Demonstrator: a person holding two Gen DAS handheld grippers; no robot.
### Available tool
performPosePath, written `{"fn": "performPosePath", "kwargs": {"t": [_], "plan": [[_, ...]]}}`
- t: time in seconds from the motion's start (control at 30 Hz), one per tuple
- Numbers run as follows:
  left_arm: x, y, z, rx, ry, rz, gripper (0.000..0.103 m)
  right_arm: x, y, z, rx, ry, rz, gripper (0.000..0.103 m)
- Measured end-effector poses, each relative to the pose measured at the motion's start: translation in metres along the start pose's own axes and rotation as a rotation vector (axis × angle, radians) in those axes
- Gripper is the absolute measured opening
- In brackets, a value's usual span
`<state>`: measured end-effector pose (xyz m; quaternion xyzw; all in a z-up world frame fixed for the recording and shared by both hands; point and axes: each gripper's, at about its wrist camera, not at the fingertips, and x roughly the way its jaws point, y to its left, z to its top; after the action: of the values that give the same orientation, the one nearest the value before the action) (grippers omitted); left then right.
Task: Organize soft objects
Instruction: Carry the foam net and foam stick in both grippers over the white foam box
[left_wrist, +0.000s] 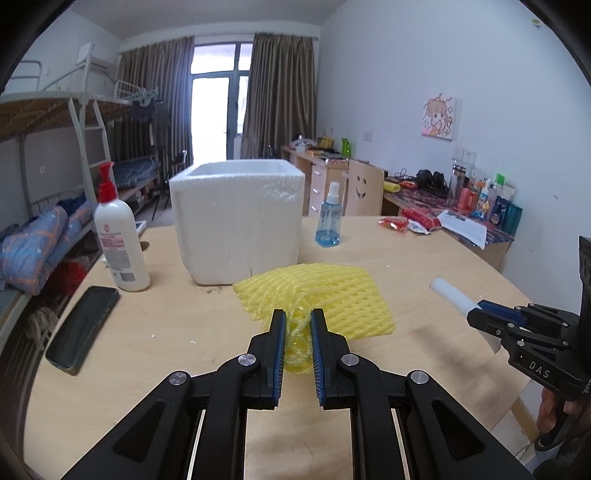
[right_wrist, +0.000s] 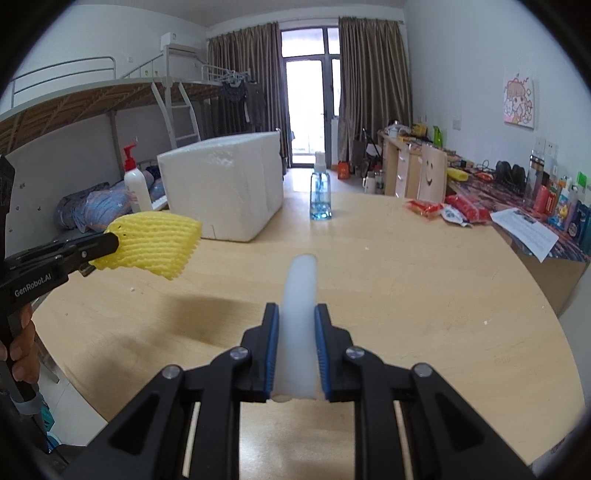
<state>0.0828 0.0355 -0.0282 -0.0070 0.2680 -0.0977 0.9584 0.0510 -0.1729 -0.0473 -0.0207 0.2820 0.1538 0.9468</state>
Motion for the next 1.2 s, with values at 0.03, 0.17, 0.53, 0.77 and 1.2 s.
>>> {"fn": "performPosePath", "kwargs": {"t": [0.03, 0.17, 0.53, 0.77, 1.2], "plan": [[-0.003, -0.001, 0.0, 0.002, -0.005, 0.001, 0.014, -0.002, 0.0, 0.0, 0.0, -0.005, 0.0, 0.023], [-0.018, -0.005, -0.001, 0.02, -0.035, 0.006, 0.014, -0.011, 0.003, 0.003, -0.005, -0.033, 0.001, 0.023], [-0.052, -0.008, 0.001, 0.032, -0.123, 0.019, 0.014, -0.042, 0.011, 0.004, -0.019, -0.119, -0.001, 0.023], [-0.069, -0.018, 0.001, 0.064, -0.166, 0.02, 0.014, -0.059, 0.01, 0.007, -0.021, -0.166, 0.0, 0.023], [-0.095, -0.02, 0.012, 0.084, -0.239, 0.034, 0.014, -0.074, 0.022, 0.02, -0.058, -0.232, 0.032, 0.023]]}}
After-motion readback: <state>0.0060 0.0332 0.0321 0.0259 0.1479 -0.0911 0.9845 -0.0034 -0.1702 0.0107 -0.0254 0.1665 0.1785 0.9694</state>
